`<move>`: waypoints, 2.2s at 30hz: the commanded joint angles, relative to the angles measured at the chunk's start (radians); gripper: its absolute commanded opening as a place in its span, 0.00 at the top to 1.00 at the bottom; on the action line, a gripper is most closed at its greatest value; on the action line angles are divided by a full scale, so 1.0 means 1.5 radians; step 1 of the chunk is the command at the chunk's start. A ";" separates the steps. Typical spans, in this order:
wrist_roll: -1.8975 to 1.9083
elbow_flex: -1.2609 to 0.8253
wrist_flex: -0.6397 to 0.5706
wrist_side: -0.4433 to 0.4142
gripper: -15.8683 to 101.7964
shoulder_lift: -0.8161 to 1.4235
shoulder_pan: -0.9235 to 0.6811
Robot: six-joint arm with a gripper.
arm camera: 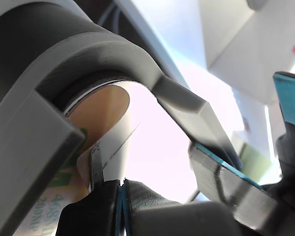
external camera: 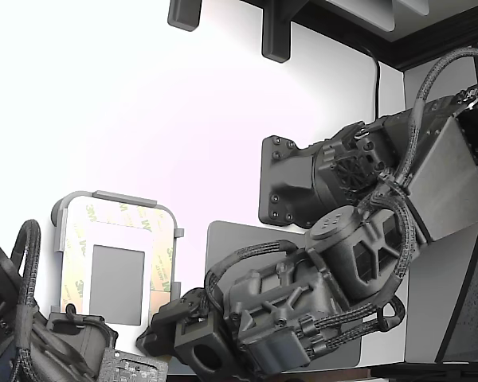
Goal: Peel off protective film from adhesive tape.
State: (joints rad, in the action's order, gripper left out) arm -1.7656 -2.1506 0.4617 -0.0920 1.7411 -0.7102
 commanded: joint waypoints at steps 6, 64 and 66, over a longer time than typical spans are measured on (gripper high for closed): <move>-0.006 0.015 0.007 0.000 0.96 0.008 0.015; 0.080 0.091 0.273 -0.090 0.07 0.197 0.058; 0.134 0.092 0.323 -0.099 0.03 0.242 0.058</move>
State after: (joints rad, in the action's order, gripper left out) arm -1.6398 -2.0417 0.8636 -0.2316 2.0126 -0.6397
